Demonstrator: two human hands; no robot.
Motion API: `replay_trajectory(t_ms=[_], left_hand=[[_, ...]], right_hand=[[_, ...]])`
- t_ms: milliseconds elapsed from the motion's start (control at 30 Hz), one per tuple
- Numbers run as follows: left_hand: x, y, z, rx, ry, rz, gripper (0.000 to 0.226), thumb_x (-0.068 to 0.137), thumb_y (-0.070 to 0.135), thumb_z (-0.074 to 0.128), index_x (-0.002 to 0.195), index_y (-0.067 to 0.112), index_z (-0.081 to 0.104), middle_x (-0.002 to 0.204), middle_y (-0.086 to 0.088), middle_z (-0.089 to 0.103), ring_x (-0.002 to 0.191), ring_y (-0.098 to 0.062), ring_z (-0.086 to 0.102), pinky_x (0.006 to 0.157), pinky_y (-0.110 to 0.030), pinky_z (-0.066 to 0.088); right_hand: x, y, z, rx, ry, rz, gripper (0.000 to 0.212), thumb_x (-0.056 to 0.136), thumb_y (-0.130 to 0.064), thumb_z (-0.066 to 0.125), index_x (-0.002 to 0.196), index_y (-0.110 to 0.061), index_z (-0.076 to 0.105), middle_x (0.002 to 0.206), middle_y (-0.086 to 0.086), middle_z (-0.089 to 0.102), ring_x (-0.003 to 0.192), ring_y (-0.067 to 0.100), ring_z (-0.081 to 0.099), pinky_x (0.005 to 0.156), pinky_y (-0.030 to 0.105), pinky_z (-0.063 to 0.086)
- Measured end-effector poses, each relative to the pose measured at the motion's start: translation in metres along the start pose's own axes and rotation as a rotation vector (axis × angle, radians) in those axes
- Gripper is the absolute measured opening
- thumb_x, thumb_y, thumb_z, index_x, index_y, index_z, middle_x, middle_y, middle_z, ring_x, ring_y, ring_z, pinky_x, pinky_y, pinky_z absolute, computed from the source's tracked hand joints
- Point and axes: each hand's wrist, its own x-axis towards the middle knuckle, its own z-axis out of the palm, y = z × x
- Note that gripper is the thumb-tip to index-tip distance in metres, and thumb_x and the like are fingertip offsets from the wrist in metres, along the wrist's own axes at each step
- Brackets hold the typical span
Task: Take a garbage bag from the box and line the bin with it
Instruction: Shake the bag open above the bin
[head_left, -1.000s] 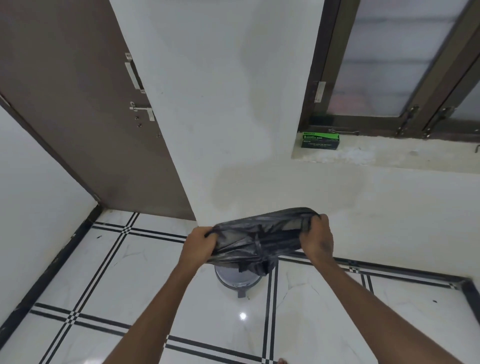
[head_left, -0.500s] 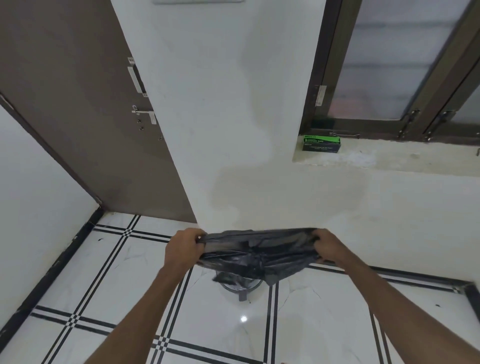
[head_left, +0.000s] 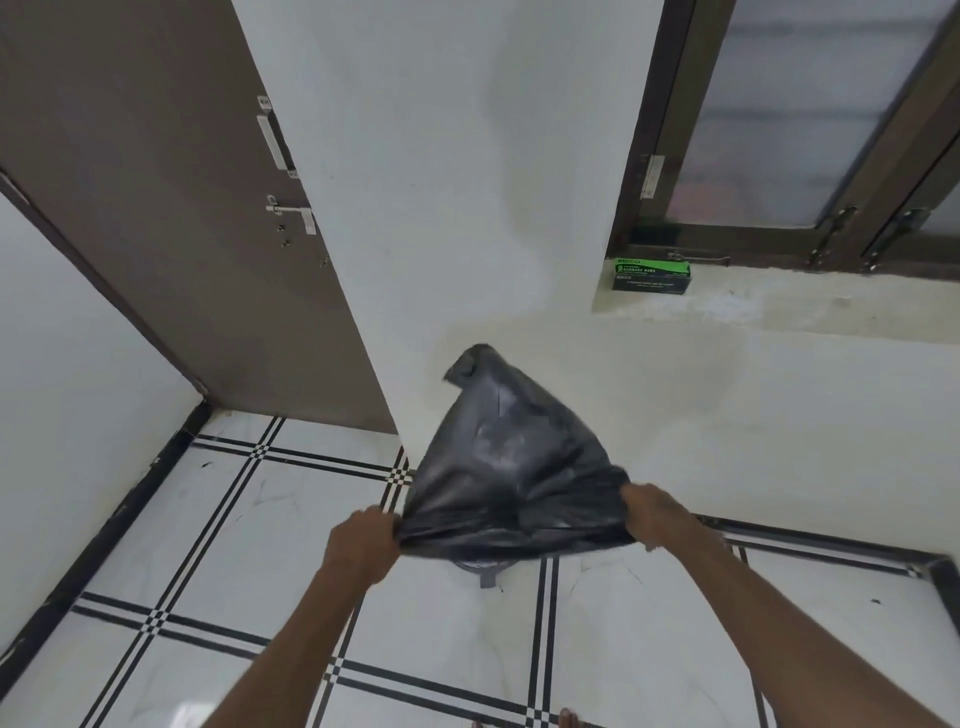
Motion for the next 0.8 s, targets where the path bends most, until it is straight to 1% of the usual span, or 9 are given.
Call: replay_trajectory(t_ms=[33, 100, 233, 400, 467, 567, 667, 733, 800], left_hand=[[-0.002, -0.009, 0.011, -0.012, -0.147, -0.098, 0.036, 0.092, 0.023, 0.042, 0.122, 0.018, 0.061, 0.12, -0.007, 0.064, 0.109, -0.029, 0.062, 0.089, -0.036, 0.05], [-0.005, -0.02, 0.022, -0.135, -0.221, -0.221, 0.037, 0.09, 0.022, 0.042, 0.122, 0.016, 0.061, 0.121, -0.009, 0.066, 0.109, -0.029, 0.063, 0.09, -0.035, 0.049], [0.002, -0.025, 0.018, -0.352, -0.146, -0.257, 0.039, 0.086, 0.016, 0.048, 0.124, 0.02, 0.058, 0.116, -0.01, 0.068, 0.104, -0.03, 0.063, 0.085, -0.034, 0.049], [0.004, -0.009, -0.002, -0.608, 0.04, -0.098, 0.069, 0.082, 0.013, 0.062, 0.144, 0.028, 0.038, 0.087, -0.002, 0.06, 0.081, -0.02, 0.06, 0.067, -0.029, 0.042], [0.0, 0.002, -0.011, -0.563, 0.202, 0.024, 0.067, 0.083, 0.008, 0.057, 0.142, 0.037, 0.043, 0.092, 0.004, 0.054, 0.087, -0.019, 0.059, 0.067, -0.027, 0.043], [-0.008, 0.016, -0.02, -0.503, 0.489, 0.095, 0.058, 0.082, 0.003, 0.052, 0.13, 0.034, 0.058, 0.1, 0.007, 0.052, 0.084, -0.015, 0.057, 0.064, -0.028, 0.048], [-0.016, 0.024, -0.02, -0.432, 0.665, 0.076, 0.053, 0.078, 0.0, 0.056, 0.126, 0.023, 0.062, 0.107, 0.001, 0.057, 0.086, -0.018, 0.057, 0.055, -0.027, 0.047], [-0.02, 0.025, -0.006, -0.223, 0.66, 0.236, 0.053, 0.072, 0.007, 0.062, 0.123, 0.017, 0.065, 0.113, -0.007, 0.061, 0.089, -0.026, 0.058, 0.055, -0.03, 0.05], [-0.025, 0.024, 0.017, -0.055, 0.421, 0.361, 0.054, 0.071, 0.017, 0.06, 0.124, 0.02, 0.066, 0.115, -0.009, 0.063, 0.091, -0.029, 0.06, 0.063, -0.035, 0.056]], right_hand=[[-0.006, 0.003, 0.005, -0.054, -0.112, 0.004, 0.04, 0.092, -0.001, 0.04, 0.129, -0.004, 0.054, 0.128, 0.021, 0.059, 0.091, 0.036, 0.073, 0.076, 0.041, 0.062], [-0.016, -0.001, 0.011, -0.015, -0.202, 0.002, 0.049, 0.089, 0.003, 0.034, 0.132, -0.007, 0.054, 0.13, 0.02, 0.058, 0.086, 0.034, 0.073, 0.072, 0.04, 0.063], [-0.013, -0.005, 0.016, -0.02, -0.139, -0.005, 0.052, 0.088, -0.005, 0.035, 0.135, -0.016, 0.054, 0.131, 0.013, 0.059, 0.08, 0.026, 0.067, 0.071, 0.035, 0.062], [-0.006, -0.016, 0.003, -0.035, 0.083, 0.015, 0.021, 0.093, -0.016, 0.046, 0.111, -0.008, 0.052, 0.124, 0.018, 0.062, 0.11, 0.035, 0.063, 0.084, 0.036, 0.048], [-0.004, -0.022, -0.003, 0.034, 0.181, 0.038, 0.025, 0.091, -0.015, 0.049, 0.114, -0.005, 0.055, 0.123, 0.019, 0.063, 0.11, 0.038, 0.062, 0.087, 0.038, 0.049], [-0.005, -0.024, -0.005, 0.22, 0.413, 0.003, 0.034, 0.091, -0.007, 0.051, 0.124, -0.001, 0.054, 0.125, 0.019, 0.06, 0.103, 0.043, 0.063, 0.082, 0.04, 0.048], [-0.007, -0.019, 0.002, 0.461, 0.502, -0.042, 0.042, 0.091, -0.003, 0.052, 0.132, -0.005, 0.042, 0.1, 0.012, 0.06, 0.079, 0.037, 0.059, 0.071, 0.036, 0.043], [0.0, -0.009, 0.011, 0.471, 0.435, -0.031, 0.041, 0.091, -0.004, 0.053, 0.131, -0.004, 0.043, 0.094, 0.013, 0.062, 0.082, 0.037, 0.061, 0.073, 0.036, 0.045], [0.008, 0.001, 0.019, 0.271, 0.26, 0.003, 0.032, 0.094, -0.009, 0.05, 0.125, -0.001, 0.056, 0.113, 0.019, 0.068, 0.103, 0.039, 0.066, 0.083, 0.038, 0.049]])
